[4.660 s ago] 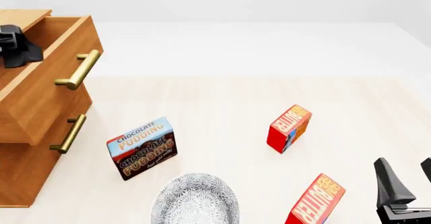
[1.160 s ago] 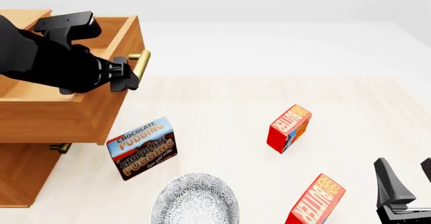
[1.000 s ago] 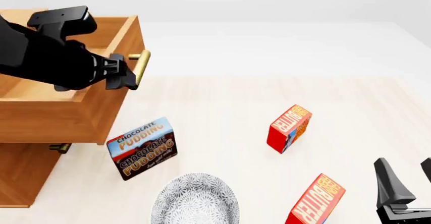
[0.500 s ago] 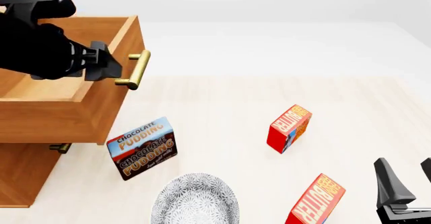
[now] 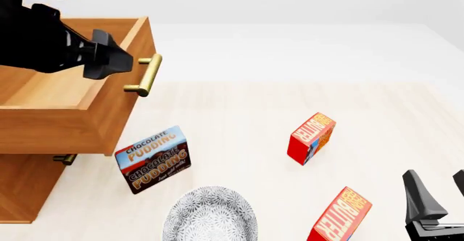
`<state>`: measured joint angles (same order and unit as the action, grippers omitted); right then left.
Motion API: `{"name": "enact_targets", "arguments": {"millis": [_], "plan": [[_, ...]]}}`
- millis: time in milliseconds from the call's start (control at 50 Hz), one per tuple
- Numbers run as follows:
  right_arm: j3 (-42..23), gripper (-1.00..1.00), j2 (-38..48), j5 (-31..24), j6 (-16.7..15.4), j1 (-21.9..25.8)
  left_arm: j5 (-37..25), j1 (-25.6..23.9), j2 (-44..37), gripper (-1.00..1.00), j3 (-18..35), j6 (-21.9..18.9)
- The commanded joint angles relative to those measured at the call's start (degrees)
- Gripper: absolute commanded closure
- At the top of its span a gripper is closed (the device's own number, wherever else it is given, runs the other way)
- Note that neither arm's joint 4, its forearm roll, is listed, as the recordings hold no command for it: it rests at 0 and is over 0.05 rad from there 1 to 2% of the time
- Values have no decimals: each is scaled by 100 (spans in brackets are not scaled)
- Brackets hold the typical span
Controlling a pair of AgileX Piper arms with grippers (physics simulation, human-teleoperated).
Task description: Put the butter at the front in the top drawer of the cabinet and close it.
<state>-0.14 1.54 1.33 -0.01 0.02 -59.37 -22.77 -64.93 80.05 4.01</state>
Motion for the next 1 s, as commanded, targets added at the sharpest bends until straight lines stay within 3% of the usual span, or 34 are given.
{"name": "enact_targets", "arguments": {"millis": [20, 260, 320, 440, 680, 1000], "plan": [[7, -100, -44, -35, 1, -2, 404, -321, 121, -100, -222, -257], [7, -100, -43, -34, 0, -1, 1344, -961, -139, -100, -476, -37], [7, -100, -42, -34, 2, -2, 1571, -1367, -442, -100, -505, 65], [7, -100, -43, -35, 4, -1, 1919, -1397, -398, -100, -544, -143], [7, -100, -42, -34, 1, -2, 2518, -1948, -926, -100, -494, -33], [7, -100, -43, -35, 1, -4, 2937, -2335, -1549, -100, -229, 14]]}}
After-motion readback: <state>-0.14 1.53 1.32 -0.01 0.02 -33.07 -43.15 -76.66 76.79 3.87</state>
